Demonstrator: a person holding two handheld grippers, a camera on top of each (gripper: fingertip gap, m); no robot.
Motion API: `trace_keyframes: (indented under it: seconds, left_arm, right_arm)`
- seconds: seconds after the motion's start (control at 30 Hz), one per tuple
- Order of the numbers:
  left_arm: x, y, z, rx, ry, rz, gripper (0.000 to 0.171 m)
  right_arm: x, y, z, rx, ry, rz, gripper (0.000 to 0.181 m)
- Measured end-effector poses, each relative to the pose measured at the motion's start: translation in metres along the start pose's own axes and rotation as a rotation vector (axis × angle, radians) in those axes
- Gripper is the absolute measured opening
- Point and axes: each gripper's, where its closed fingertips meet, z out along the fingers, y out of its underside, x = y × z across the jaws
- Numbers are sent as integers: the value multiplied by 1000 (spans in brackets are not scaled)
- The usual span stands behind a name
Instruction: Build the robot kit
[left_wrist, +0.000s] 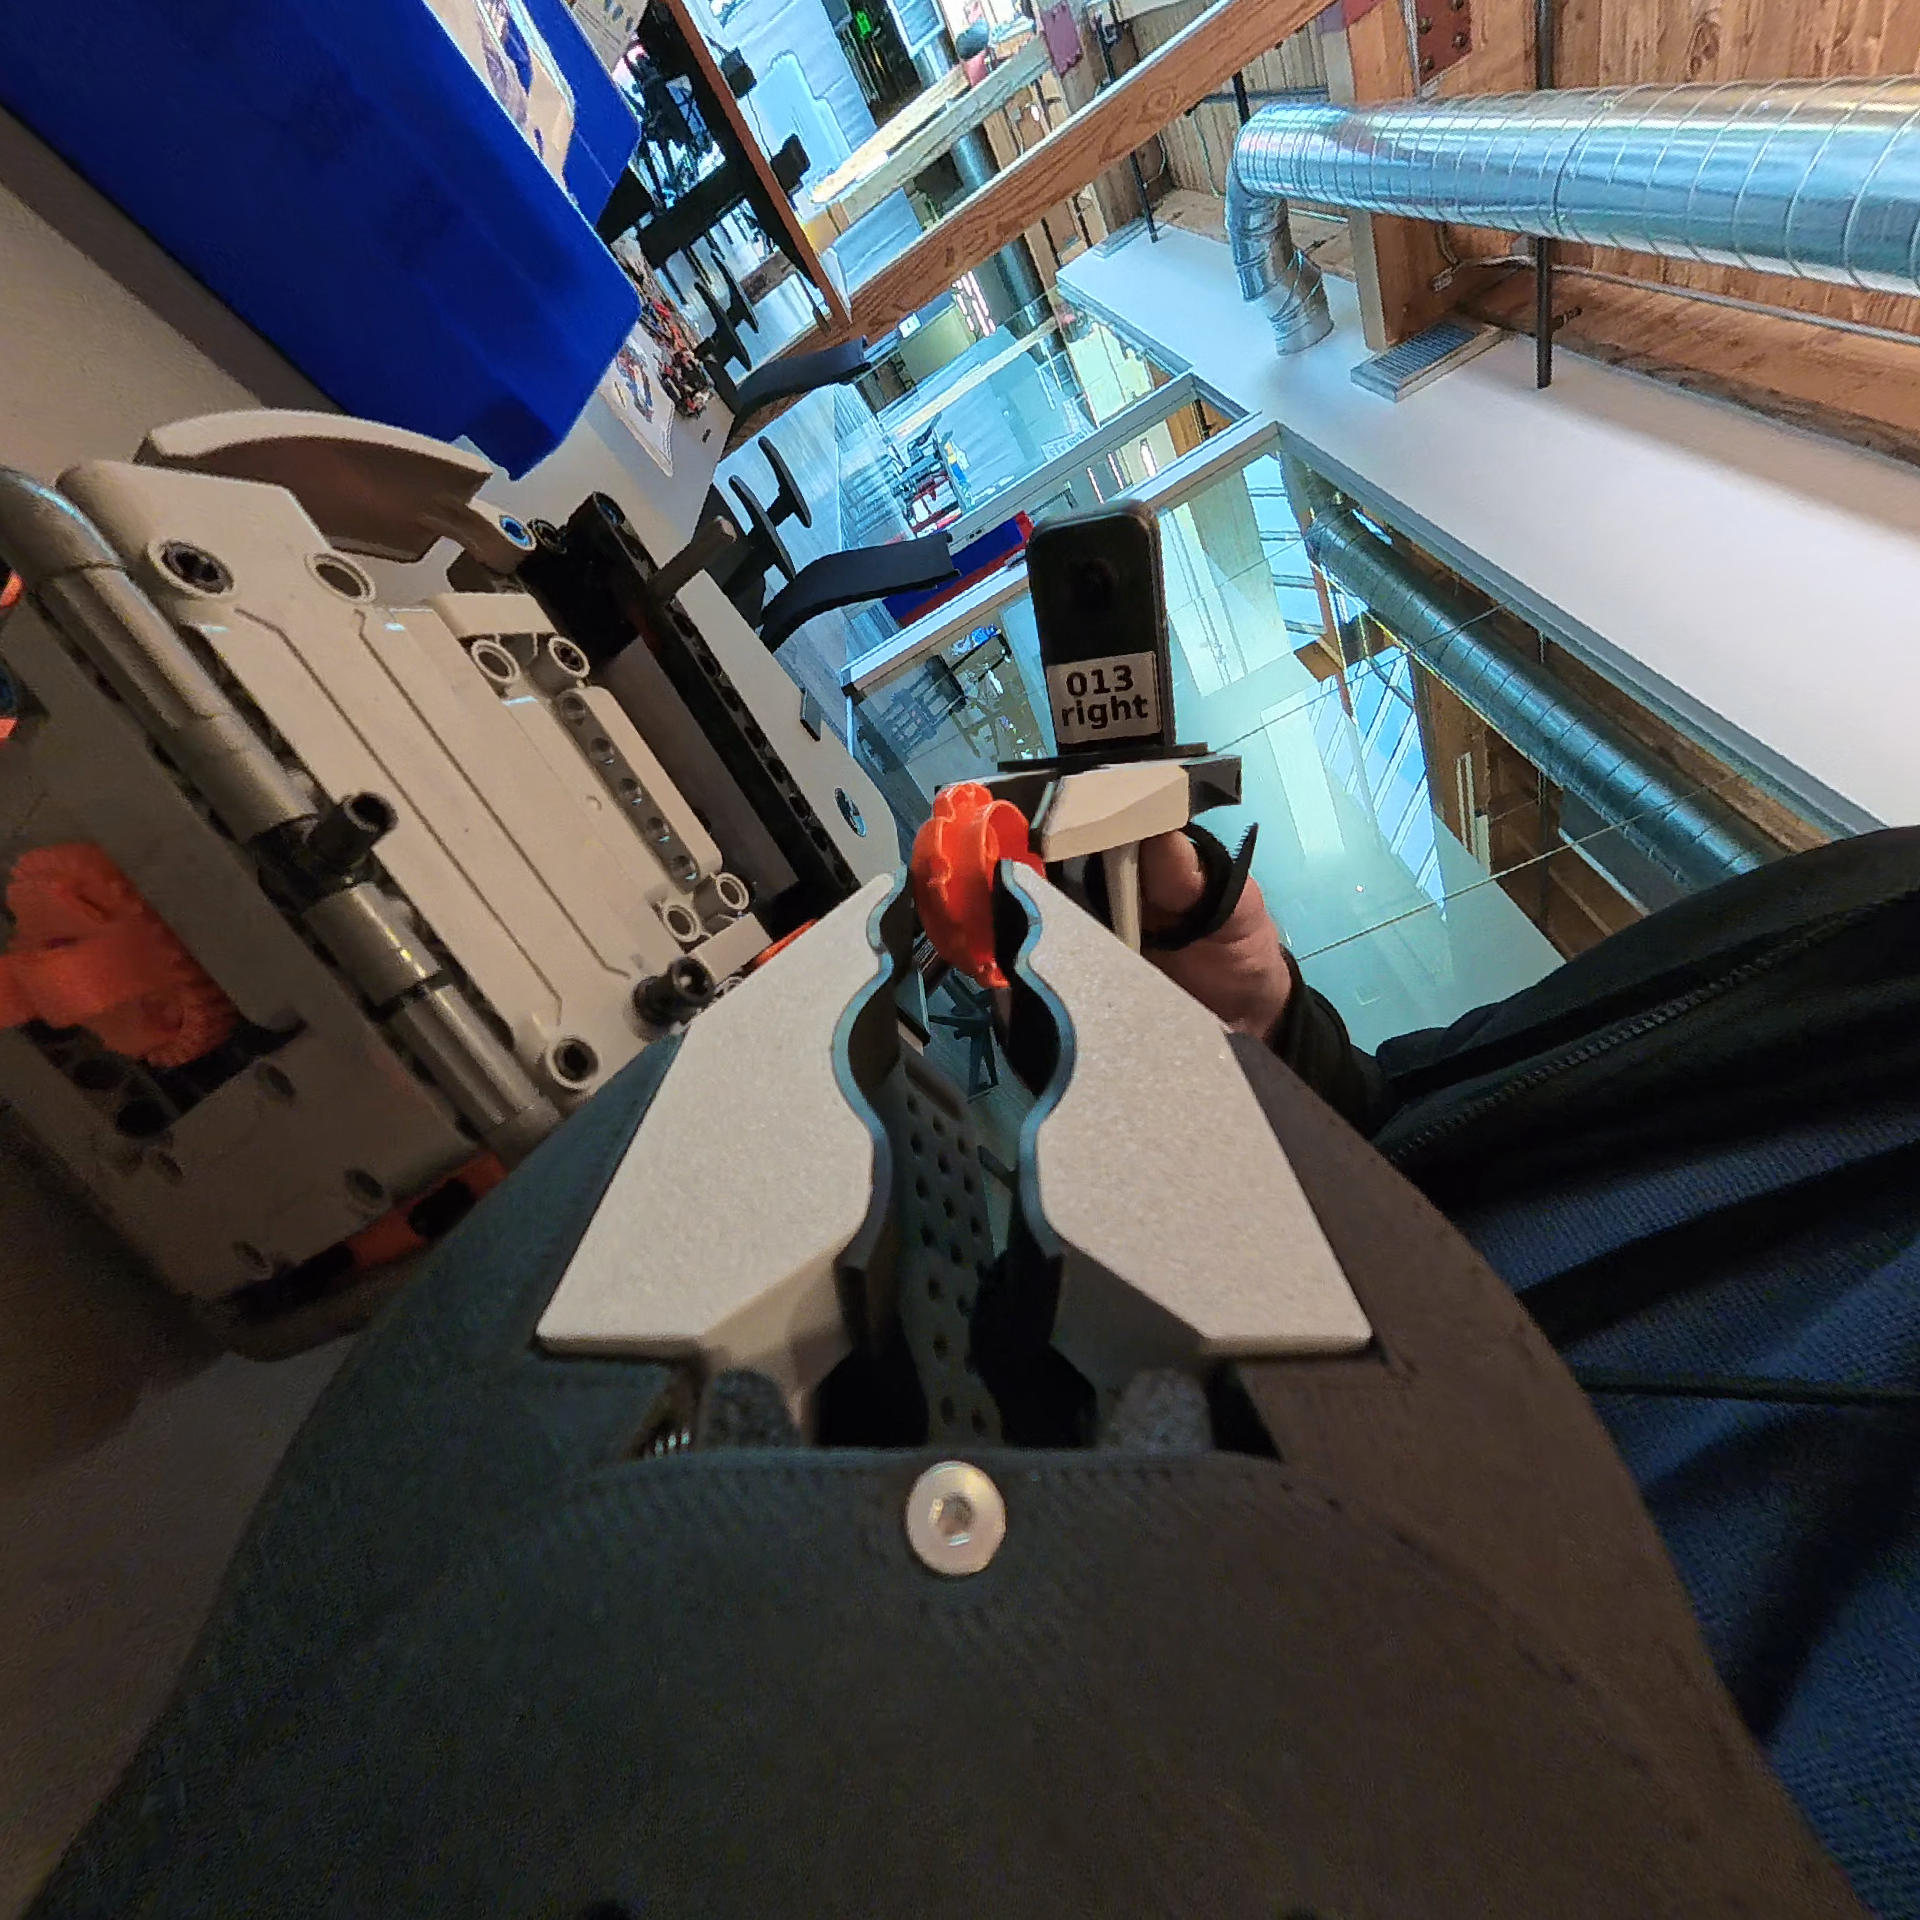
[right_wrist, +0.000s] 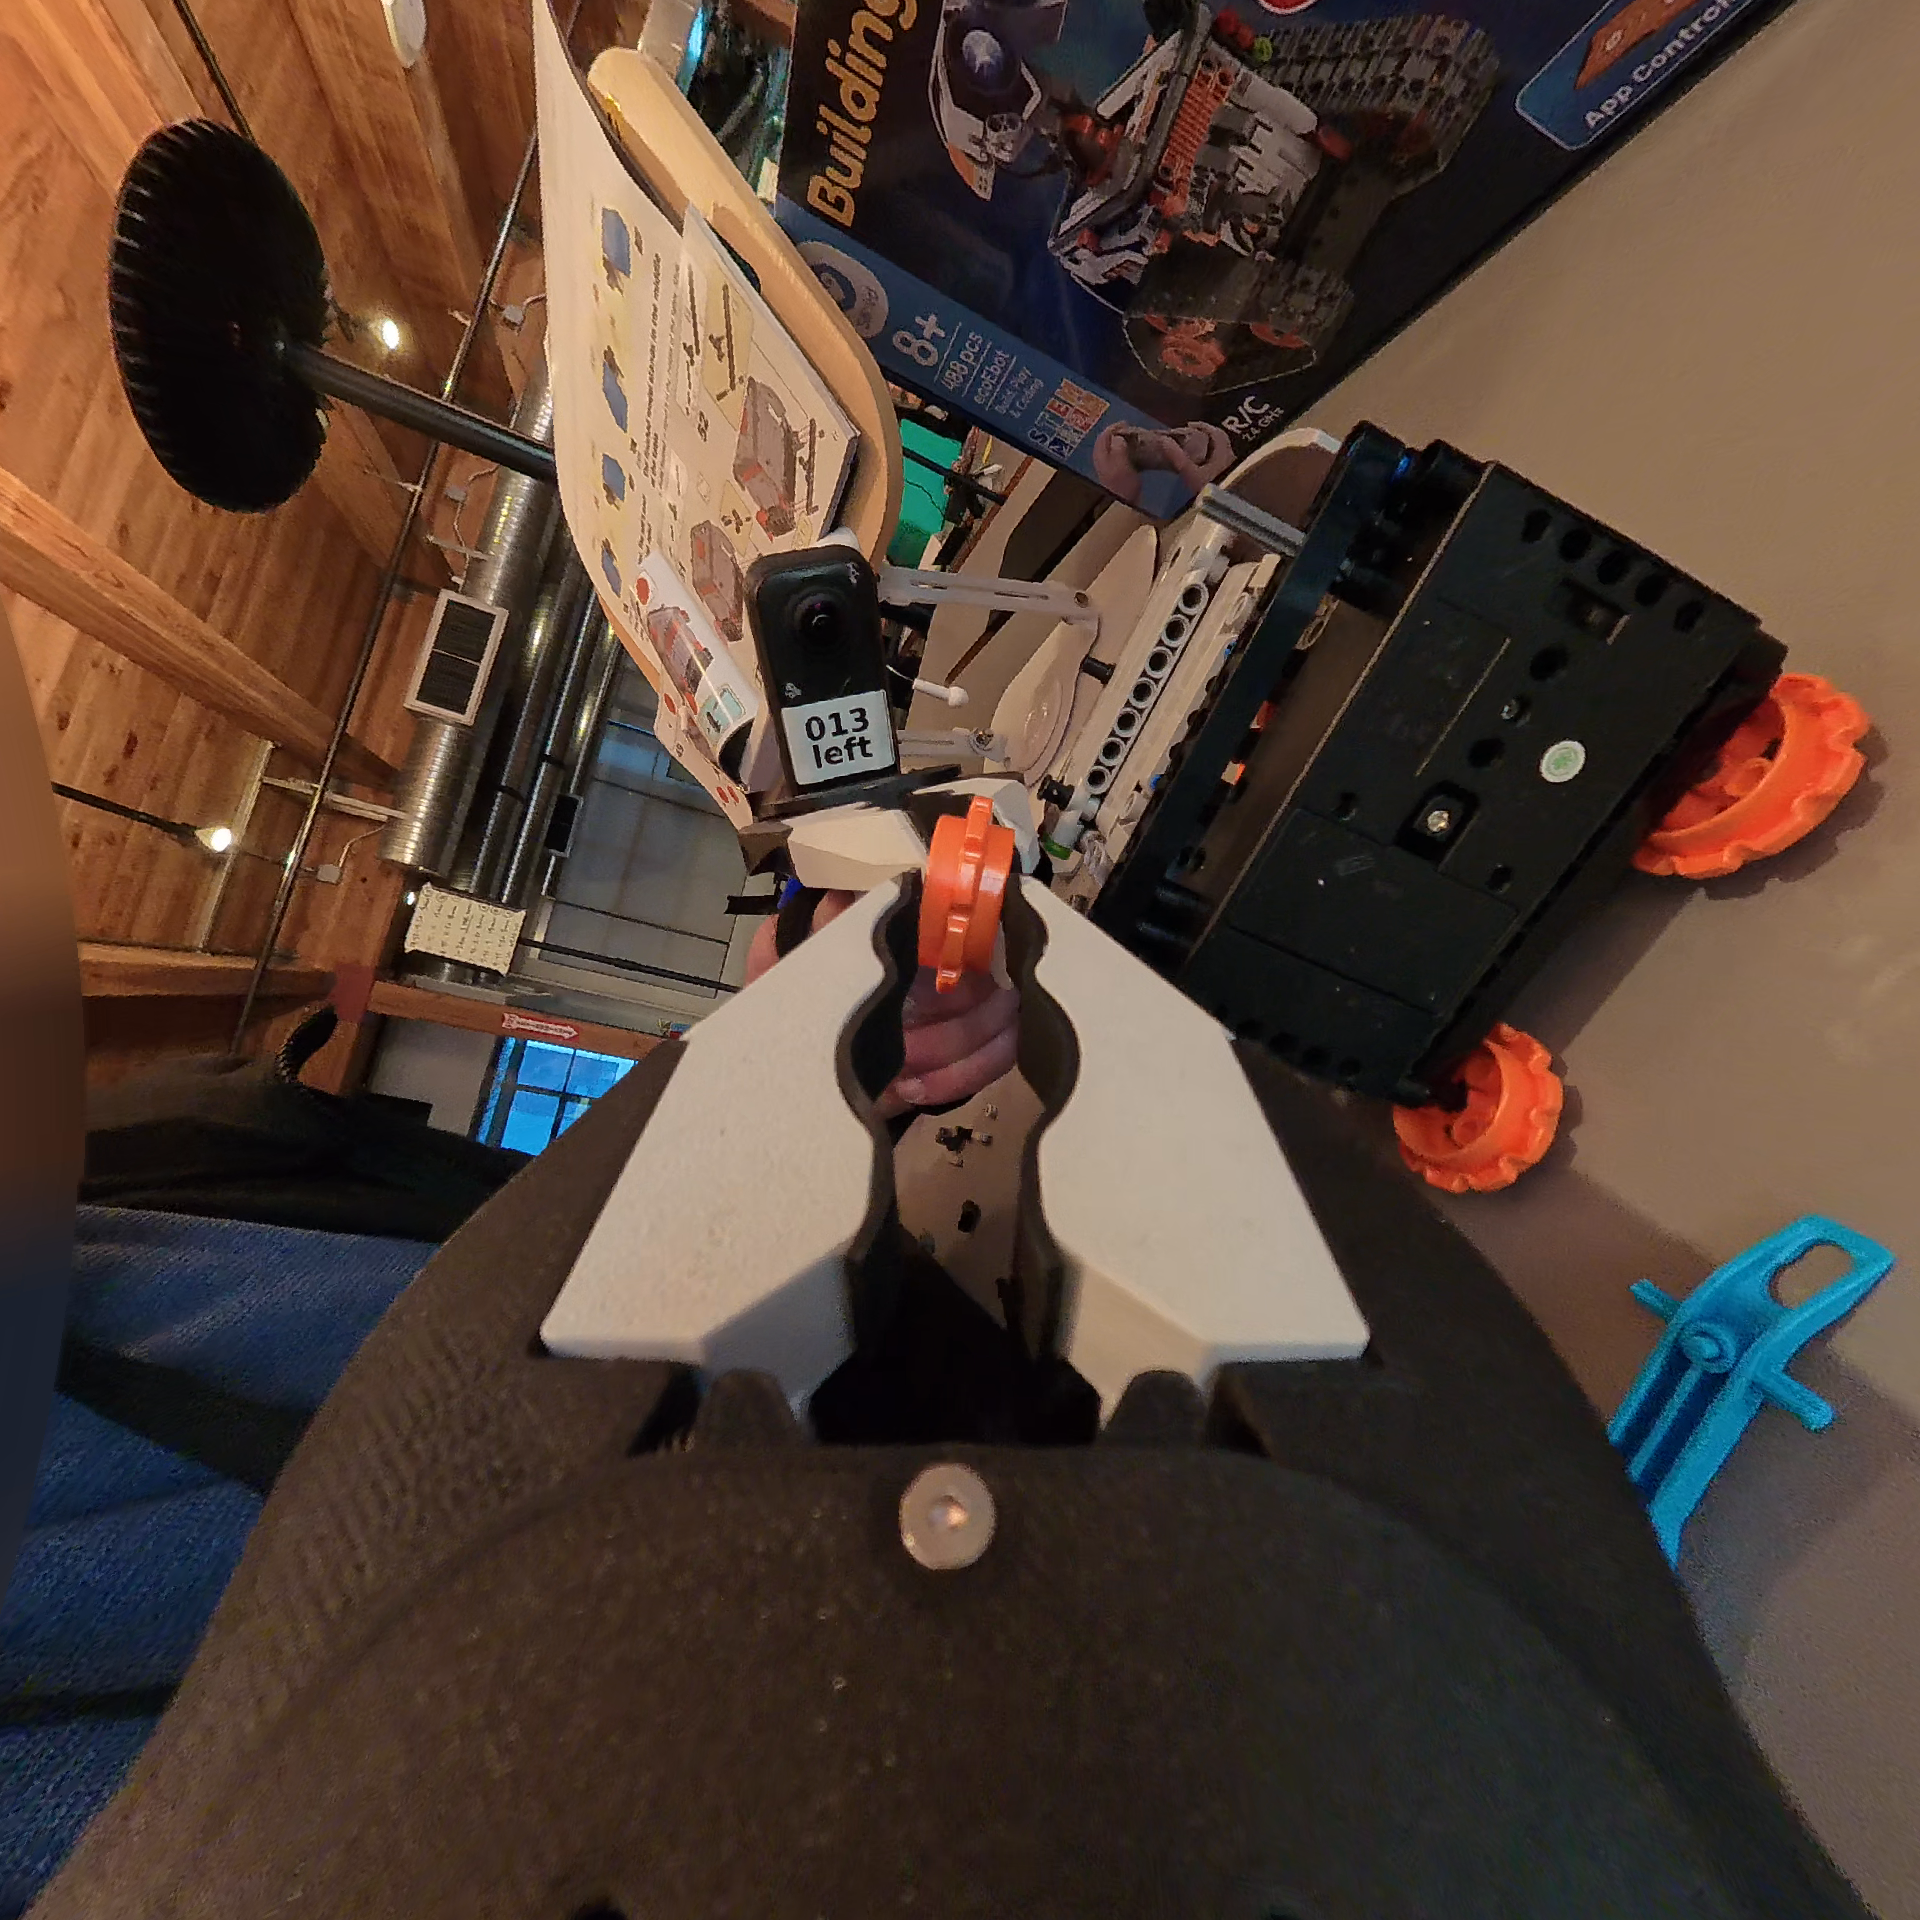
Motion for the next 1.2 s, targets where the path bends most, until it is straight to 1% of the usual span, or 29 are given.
trace_keyframes:
  seconds: [0.4, 0.57, 0.7, 0.97, 1.2]
  left_arm:
    - [-2, -2, 4, -8, 3, -55, 14]
    - [-3, -4, 5, -16, -3, -54, 14]
    - [-2, -6, 8, -21, -2, -49, 14]
    - [-3, -9, 8, -9, 15, -42, 13]
    - [-2, -11, 11, -12, 16, -14, 13]
  right_arm:
    - [3, -5, -2, 6, -68, 147, 13]
    - [5, -7, -2, 35, -132, 252, 13]
    - [6, -6, -4, 65, -164, 288, 13]
    - [4, 0, -3, 99, -163, 288, 13]
    - [2, -4, -6, 155, -114, 207, 12]
